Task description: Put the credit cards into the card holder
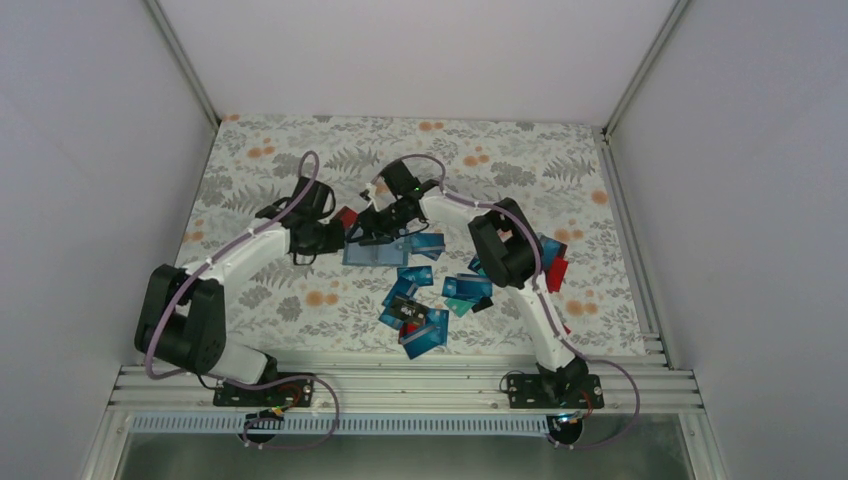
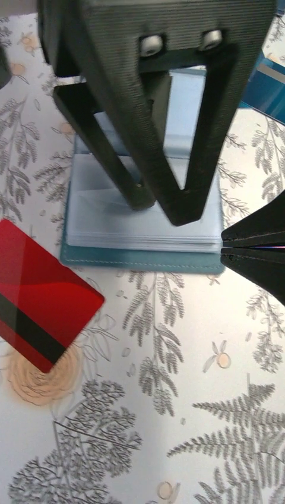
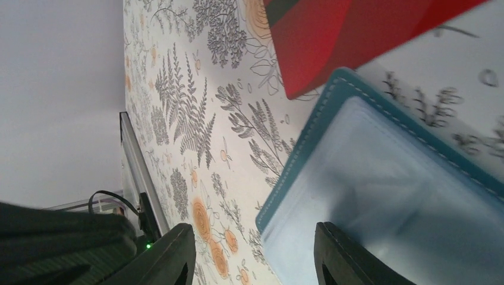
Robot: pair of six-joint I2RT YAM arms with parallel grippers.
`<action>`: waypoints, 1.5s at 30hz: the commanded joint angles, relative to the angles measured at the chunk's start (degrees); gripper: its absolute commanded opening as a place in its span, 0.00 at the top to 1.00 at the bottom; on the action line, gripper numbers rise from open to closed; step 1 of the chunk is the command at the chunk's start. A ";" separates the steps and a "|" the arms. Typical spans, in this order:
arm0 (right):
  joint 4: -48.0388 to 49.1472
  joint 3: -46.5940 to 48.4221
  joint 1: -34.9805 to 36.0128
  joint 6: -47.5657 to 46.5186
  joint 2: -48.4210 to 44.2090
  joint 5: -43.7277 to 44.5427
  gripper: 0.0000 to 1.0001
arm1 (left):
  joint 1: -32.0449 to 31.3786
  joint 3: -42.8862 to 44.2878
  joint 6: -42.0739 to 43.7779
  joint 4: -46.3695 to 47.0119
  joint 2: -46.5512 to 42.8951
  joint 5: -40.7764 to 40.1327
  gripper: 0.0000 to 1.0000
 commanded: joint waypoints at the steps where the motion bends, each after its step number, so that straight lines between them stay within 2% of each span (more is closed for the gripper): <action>1: -2.27 4.40 1.44 0.88 1.08 -1.96 0.49 | 0.22 -2.90 0.74 -1.44 -4.46 -0.67 0.98; 11: -4.57 2.04 1.58 -1.67 -6.69 1.34 0.47 | 0.06 -7.25 -0.10 -3.27 -12.60 2.59 0.97; 18: -4.85 -8.55 1.58 -2.90 -17.80 8.21 0.46 | -1.62 -9.47 -0.23 -4.14 -18.62 5.32 0.97; 29: -0.25 -36.32 1.58 0.94 -40.16 16.85 0.43 | -13.53 -13.90 -4.62 -1.29 -22.86 6.13 0.96; 34: 1.51 -49.51 1.58 4.49 -50.64 19.13 0.42 | -18.03 -17.95 -6.58 3.62 -23.78 8.81 0.94; 45: 1.89 -63.12 2.09 12.31 -62.46 20.78 0.41 | -30.24 -18.58 -8.16 10.19 -16.66 9.08 0.92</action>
